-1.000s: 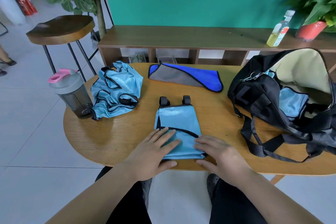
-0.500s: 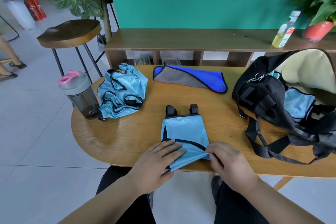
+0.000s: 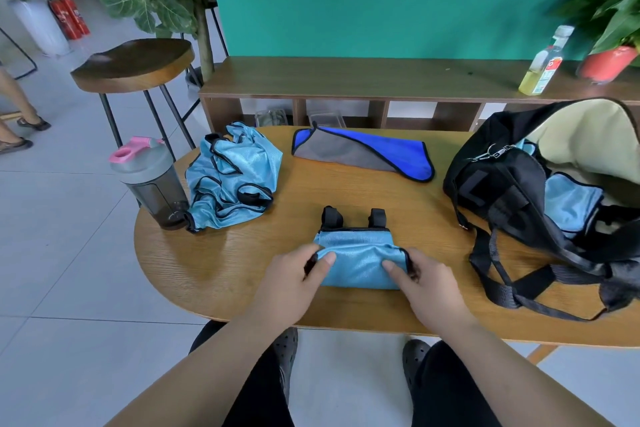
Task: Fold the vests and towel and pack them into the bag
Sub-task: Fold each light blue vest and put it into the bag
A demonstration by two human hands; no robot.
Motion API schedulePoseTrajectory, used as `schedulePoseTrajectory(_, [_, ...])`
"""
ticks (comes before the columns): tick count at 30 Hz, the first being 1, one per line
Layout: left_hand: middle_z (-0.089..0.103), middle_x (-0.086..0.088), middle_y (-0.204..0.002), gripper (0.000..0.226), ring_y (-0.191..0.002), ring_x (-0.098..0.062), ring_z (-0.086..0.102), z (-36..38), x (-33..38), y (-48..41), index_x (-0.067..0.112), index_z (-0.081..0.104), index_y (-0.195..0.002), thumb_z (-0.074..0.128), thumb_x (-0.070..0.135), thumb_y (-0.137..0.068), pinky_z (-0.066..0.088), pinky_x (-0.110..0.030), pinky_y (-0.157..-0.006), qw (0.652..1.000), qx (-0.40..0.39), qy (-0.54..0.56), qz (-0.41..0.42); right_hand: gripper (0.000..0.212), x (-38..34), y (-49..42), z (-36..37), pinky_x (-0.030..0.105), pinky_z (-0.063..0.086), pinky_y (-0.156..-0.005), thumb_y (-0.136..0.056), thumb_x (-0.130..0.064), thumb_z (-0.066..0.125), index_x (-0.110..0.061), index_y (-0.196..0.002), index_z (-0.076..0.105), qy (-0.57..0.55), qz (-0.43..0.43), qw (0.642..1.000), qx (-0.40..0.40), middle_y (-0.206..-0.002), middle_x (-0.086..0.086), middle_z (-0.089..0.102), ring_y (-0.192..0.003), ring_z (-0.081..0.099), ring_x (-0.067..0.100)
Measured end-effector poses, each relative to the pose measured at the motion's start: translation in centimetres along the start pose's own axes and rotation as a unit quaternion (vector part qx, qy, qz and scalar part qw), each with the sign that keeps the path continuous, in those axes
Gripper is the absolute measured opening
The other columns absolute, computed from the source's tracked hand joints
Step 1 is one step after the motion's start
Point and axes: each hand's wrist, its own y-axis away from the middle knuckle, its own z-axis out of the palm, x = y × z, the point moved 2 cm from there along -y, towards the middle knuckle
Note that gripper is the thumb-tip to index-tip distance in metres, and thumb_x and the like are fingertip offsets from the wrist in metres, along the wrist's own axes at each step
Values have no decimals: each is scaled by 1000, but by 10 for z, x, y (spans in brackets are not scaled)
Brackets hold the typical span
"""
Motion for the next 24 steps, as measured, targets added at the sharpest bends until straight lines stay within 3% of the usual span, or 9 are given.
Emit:
schedulePoseTrajectory(4, [61,12,-72,31,-64,-4,56,5,-7,-21,30,66,-113,58,57,-102,41,-19,-56,994,56,33,-90,39,-1,-21,11,33,49,-55,-100,-59,59,-21,-90,61,24,59,998,3,-76,4,67,-69,64,21])
schedulePoseTrajectory(6, [65,13,-86,36,-77,-2,63,8,-4,-26,34,61,-128,61,56,-100,49,-19,-66,990,72,37,-119,43,0,-28,16,42,52,-57,-100,-63,54,-21,-93,60,61,82,995,4,-78,5,68,-69,65,22])
schedulePoseTrajectory(9, [57,20,-92,40,-80,1,59,13,4,-26,36,50,-139,63,46,-102,46,-11,-64,988,71,26,-134,41,-2,-38,16,34,42,-50,-101,-60,53,-21,-92,56,89,110,990,0,-74,6,64,-61,58,21])
schedulePoseTrajectory(13, [58,25,-100,41,-82,2,58,17,6,-25,36,47,-145,58,40,-106,41,-12,-62,990,94,-30,-103,31,-6,-44,14,26,40,-49,-101,-57,58,-26,-97,59,44,114,992,23,-79,0,66,-65,58,14])
schedulePoseTrajectory(17, [59,21,-125,42,-102,2,55,19,5,-31,36,46,-148,55,40,-107,40,-13,-77,990,103,-42,-84,26,-4,-45,17,29,47,-62,-101,-55,59,-29,-103,63,34,103,993,54,-91,-7,67,-84,63,12])
schedulePoseTrajectory(20, [59,17,-138,42,-118,-4,58,24,0,-34,34,47,-148,55,39,-107,42,-18,-90,990,104,-45,-83,31,-6,-50,18,27,42,-54,-102,-54,56,-24,-103,63,61,123,989,61,-80,-8,62,-71,59,10])
schedulePoseTrajectory(22, [55,11,-138,41,-114,-10,61,26,-1,-34,32,47,-146,56,38,-107,48,-22,-88,987,111,-69,-95,36,-7,-54,20,25,41,-52,-102,-56,55,-22,-109,63,90,138,984,69,-78,-10,60,-68,58,8])
schedulePoseTrajectory(24, [48,4,-133,39,-108,-15,60,25,5,-32,28,51,-142,60,33,-104,53,-28,-87,978,138,-142,-65,39,-8,-58,22,30,50,-54,-102,-60,53,-25,-117,60,120,155,978,78,-82,-12,61,-69,60,6])
